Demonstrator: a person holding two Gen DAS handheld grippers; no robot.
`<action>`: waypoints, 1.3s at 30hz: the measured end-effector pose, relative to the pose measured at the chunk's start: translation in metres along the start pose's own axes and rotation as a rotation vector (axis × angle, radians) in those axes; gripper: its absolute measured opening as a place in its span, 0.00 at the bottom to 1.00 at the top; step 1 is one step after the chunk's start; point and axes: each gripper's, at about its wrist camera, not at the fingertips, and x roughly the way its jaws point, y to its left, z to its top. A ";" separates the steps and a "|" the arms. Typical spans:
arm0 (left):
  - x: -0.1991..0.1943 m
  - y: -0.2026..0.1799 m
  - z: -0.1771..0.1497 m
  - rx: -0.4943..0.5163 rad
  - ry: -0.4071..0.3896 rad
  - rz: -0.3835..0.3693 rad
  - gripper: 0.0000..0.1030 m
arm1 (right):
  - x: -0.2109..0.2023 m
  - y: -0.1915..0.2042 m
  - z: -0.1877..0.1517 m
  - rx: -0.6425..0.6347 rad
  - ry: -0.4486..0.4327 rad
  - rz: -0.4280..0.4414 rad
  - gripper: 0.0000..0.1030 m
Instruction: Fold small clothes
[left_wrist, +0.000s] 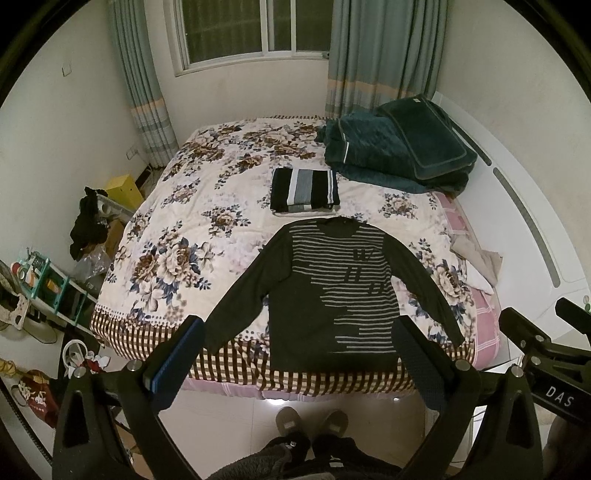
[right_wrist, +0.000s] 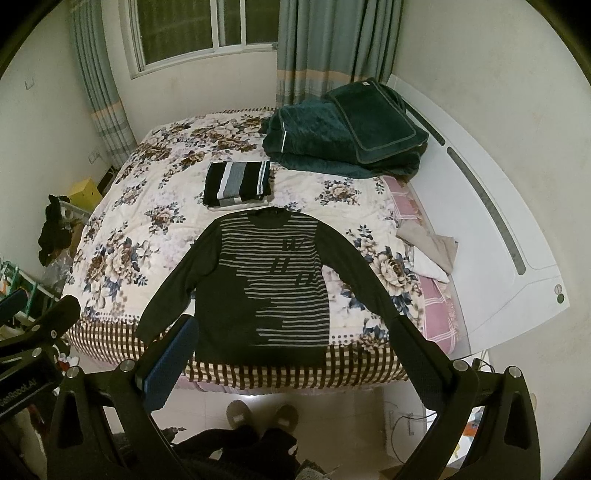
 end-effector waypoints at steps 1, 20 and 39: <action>0.000 0.000 -0.003 0.000 0.000 0.000 1.00 | 0.001 0.000 0.000 -0.001 -0.001 -0.001 1.00; 0.017 0.002 0.014 0.009 0.009 -0.012 1.00 | -0.001 0.004 0.004 0.005 0.006 -0.001 1.00; 0.295 -0.037 0.020 0.096 0.054 0.240 1.00 | 0.281 -0.269 -0.068 0.691 0.350 -0.084 0.67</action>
